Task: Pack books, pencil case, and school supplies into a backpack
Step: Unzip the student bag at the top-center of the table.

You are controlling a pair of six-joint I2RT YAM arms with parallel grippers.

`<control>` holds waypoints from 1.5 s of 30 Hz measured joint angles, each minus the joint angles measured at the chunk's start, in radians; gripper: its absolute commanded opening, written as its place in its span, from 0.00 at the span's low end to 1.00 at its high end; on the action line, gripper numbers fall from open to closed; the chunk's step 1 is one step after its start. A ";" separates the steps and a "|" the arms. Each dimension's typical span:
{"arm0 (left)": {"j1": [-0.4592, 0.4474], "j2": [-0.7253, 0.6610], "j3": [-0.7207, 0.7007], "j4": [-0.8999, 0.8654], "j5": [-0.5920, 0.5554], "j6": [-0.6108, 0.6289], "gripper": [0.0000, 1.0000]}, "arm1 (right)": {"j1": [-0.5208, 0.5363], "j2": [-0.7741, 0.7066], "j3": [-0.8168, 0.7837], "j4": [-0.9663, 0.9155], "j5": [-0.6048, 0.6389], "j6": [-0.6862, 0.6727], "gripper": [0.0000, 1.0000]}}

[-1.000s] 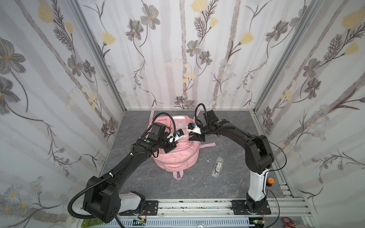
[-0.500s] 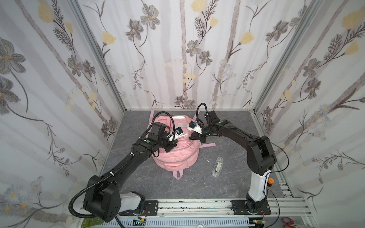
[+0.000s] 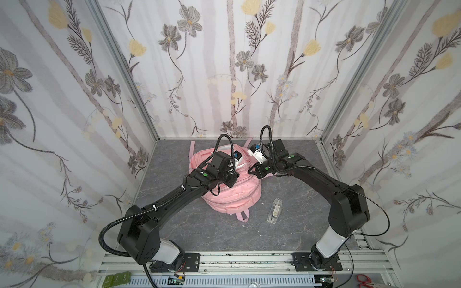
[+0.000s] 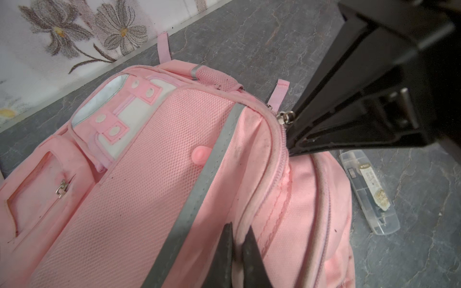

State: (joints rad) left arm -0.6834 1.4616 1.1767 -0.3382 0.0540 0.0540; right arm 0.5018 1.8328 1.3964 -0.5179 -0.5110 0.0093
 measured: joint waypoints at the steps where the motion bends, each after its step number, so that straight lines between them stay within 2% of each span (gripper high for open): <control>1: -0.015 0.006 0.012 -0.013 -0.021 -0.027 0.00 | 0.001 -0.011 -0.001 -0.016 0.008 0.023 0.00; 5: -0.060 0.066 0.107 -0.097 -0.074 -0.117 0.00 | 0.004 -0.045 -0.011 -0.057 0.032 0.092 0.00; 10: -0.112 0.198 0.309 -0.246 -0.127 -0.251 0.00 | -0.006 -0.092 -0.026 -0.072 0.080 0.152 0.00; 15: -0.145 0.274 0.497 -0.394 -0.206 -0.386 0.00 | -0.052 -0.098 0.010 -0.076 0.048 0.191 0.00; 20: -0.146 0.324 0.579 -0.449 -0.176 -0.556 0.00 | -0.063 -0.069 0.043 -0.073 0.039 0.191 0.00; 24: -0.154 0.421 0.647 -0.436 -0.136 -0.669 0.00 | -0.103 -0.007 0.061 -0.068 0.058 0.187 0.00; 32: -0.126 0.551 0.719 -0.329 -0.102 -0.765 0.00 | -0.156 0.124 0.200 -0.081 0.071 0.134 0.00; 36: -0.105 0.581 0.731 -0.322 -0.058 -0.800 0.00 | -0.152 0.116 0.157 -0.067 0.097 0.114 0.00; 40: -0.074 0.608 0.765 -0.320 0.004 -0.806 0.00 | -0.139 0.080 0.102 -0.054 0.072 0.109 0.00; 45: -0.043 0.617 0.792 -0.325 0.056 -0.807 0.00 | -0.140 0.091 0.130 -0.042 0.027 0.134 0.00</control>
State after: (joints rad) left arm -0.7269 2.0785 1.9690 -0.6632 0.1097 -0.7532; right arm 0.3614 1.9240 1.5261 -0.5594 -0.4843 0.1429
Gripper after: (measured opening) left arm 0.069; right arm 0.063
